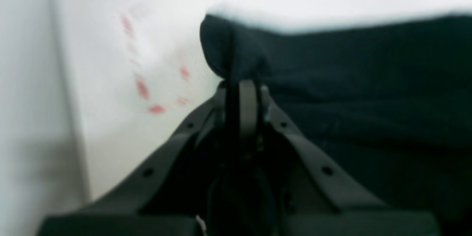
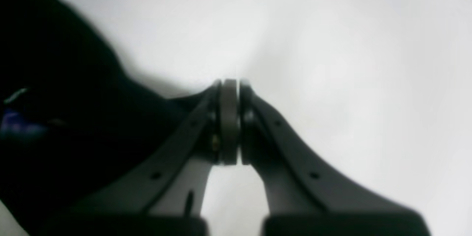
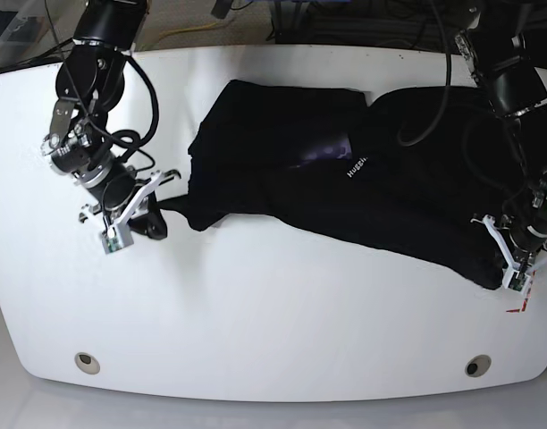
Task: Fold the T-shirt properly
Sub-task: 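Grasp the shirt corner with the left gripper and drag it toward the right gripper, then lift the shirt with both grippers and shake it out above the table, then lay the shirt flat, pulling its edge away from the grippers with both, then release the right gripper and move it to the shirt's sleeve edge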
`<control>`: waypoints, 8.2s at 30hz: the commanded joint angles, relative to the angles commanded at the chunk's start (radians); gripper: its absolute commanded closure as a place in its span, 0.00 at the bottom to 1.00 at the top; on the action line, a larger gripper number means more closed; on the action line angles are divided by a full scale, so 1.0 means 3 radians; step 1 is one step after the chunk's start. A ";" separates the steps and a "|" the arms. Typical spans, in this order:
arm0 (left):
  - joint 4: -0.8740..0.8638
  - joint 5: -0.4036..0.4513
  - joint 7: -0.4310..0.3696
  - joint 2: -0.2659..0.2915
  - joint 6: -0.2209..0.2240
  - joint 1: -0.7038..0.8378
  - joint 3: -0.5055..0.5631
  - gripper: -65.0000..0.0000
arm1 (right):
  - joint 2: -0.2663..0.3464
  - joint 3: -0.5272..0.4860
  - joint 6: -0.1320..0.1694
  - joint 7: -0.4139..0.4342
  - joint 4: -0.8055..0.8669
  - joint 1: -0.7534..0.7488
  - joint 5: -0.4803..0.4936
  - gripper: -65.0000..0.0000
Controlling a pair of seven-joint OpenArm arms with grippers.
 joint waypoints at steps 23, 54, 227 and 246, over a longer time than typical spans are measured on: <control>0.0465 0.0000 0.0378 -0.0010 0.0000 0.0302 -0.0348 1.00 | -0.0327 -0.0378 0.0199 -0.0281 -0.0696 0.0430 -0.0031 0.20; 0.0486 0.0000 0.0378 -0.0010 0.0000 0.0742 -0.0818 1.00 | -0.0772 -0.0292 0.0194 0.0113 -0.2087 0.0419 -0.0036 0.62; 0.0164 -0.0205 0.0072 -0.0338 0.0000 0.2665 -0.0946 0.83 | -0.0389 0.0486 0.0396 -0.1151 0.0598 -0.1775 0.0711 0.98; 0.0578 -0.0230 0.0087 -0.0251 0.0000 0.2470 -0.0962 0.63 | -0.0322 0.0501 0.0396 -0.1130 0.0557 -0.1371 0.0670 0.24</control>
